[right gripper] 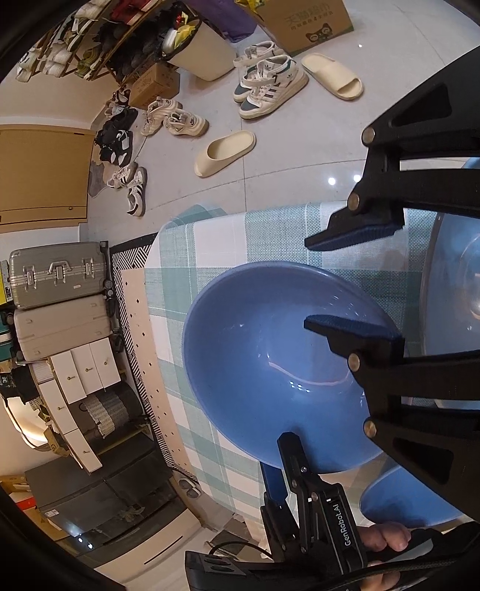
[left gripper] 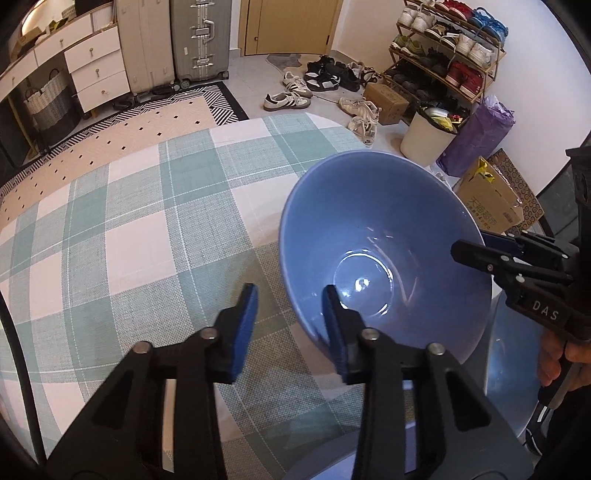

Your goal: Organize plates and bowls

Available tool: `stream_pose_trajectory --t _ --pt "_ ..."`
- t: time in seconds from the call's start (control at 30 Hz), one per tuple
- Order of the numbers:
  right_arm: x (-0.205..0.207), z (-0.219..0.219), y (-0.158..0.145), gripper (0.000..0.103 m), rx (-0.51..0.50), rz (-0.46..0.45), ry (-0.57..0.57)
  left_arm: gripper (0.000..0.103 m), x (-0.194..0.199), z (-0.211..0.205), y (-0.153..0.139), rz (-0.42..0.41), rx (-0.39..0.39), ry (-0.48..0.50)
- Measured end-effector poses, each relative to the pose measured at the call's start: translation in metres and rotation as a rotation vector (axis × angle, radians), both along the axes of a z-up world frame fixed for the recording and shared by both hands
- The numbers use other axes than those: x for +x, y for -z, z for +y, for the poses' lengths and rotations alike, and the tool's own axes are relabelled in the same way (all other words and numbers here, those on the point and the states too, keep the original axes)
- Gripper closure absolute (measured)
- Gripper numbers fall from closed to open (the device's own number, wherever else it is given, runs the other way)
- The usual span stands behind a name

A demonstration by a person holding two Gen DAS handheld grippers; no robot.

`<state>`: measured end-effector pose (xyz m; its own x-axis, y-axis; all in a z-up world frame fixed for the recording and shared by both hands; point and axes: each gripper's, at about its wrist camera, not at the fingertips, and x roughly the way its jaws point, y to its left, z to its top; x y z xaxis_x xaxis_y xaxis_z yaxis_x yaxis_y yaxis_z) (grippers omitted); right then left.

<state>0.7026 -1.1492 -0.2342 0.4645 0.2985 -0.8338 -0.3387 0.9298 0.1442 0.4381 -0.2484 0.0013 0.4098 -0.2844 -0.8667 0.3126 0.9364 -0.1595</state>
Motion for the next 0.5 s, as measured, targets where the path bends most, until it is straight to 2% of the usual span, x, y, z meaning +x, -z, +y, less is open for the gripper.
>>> stream_pose_trajectory --t 0.07,0.13,0.2,0.5 --pt "-0.001 -0.001 -0.001 0.079 0.003 -0.005 -0.001 0.087 -0.001 -0.002 -0.001 -0.006 0.008 0.012" --pt "-0.002 0.000 -0.003 0.086 0.000 -0.010 -0.006 0.089 -0.003 -0.006 -0.002 -0.014 0.008 0.025" --pt "-0.002 0.001 -0.004 0.089 -0.013 -0.017 -0.005 0.090 -0.005 -0.008 -0.003 -0.020 0.014 0.025" --pt "-0.003 0.002 -0.010 0.090 -0.010 -0.034 0.010 0.090 -0.010 -0.005 -0.013 -0.039 -0.008 0.007"
